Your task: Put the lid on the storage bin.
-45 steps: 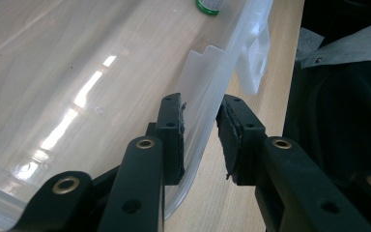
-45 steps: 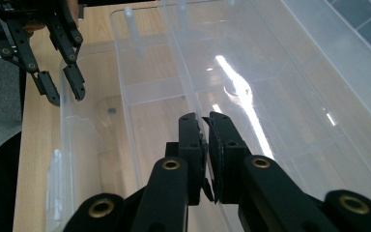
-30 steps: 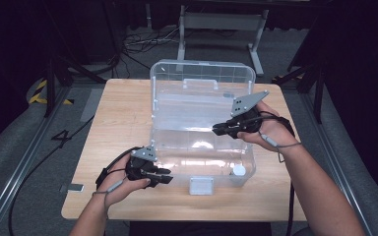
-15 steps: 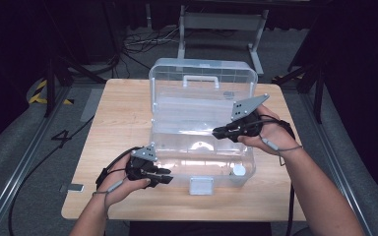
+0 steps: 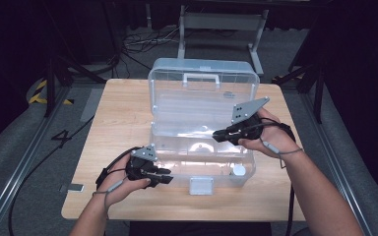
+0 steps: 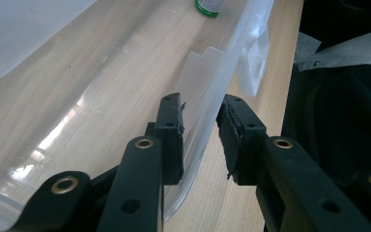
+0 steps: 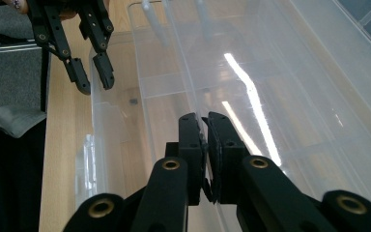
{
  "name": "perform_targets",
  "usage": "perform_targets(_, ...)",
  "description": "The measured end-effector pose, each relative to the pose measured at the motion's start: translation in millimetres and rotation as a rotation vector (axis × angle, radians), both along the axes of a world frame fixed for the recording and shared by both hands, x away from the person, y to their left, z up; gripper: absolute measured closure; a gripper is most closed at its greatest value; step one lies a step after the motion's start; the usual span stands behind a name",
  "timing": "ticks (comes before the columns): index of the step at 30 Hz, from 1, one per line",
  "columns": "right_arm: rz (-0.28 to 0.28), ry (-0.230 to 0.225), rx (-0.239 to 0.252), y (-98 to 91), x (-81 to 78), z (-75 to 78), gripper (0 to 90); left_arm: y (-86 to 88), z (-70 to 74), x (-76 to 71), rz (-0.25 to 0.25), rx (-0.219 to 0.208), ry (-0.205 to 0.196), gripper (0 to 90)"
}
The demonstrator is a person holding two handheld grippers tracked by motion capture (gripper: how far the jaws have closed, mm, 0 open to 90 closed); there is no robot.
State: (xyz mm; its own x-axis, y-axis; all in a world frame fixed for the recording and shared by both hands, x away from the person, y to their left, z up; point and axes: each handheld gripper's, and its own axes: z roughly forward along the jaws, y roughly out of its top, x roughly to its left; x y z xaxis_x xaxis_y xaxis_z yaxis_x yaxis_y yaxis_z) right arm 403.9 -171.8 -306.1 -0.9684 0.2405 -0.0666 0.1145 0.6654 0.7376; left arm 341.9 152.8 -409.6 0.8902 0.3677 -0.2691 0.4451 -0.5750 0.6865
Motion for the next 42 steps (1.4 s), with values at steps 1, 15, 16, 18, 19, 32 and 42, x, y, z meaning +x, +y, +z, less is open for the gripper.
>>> perform_targets(1,0.001,0.0,0.0,0.0,-0.3,-0.2,85.5,0.0,0.0,0.0,0.0,0.0,-0.001,71.0)
perform_targets(15,0.013,0.005,-0.001,-0.4,-5.1,-3.1,85.5,0.0,-0.3,-0.1,0.005,-0.005,0.004,70.8)
perform_targets(16,0.015,0.006,0.0,-0.2,-5.7,-3.5,85.5,0.0,-0.3,0.0,0.005,-0.005,0.004,70.8)
perform_targets(18,0.017,0.01,-0.001,0.0,-6.4,-3.8,85.6,0.1,-0.2,0.0,0.004,-0.004,0.004,70.8)
perform_targets(19,0.019,0.009,-0.003,0.0,-6.8,-4.1,85.6,0.1,-0.3,0.0,0.004,-0.004,0.005,70.7)
perform_targets(32,0.033,0.009,-0.013,0.5,-11.5,-6.7,85.7,0.1,-0.3,0.0,0.006,-0.006,0.006,70.7)
perform_targets(42,0.042,0.02,-0.02,1.1,-13.6,-8.3,85.7,0.1,-0.5,-0.1,0.006,-0.01,0.006,70.6)
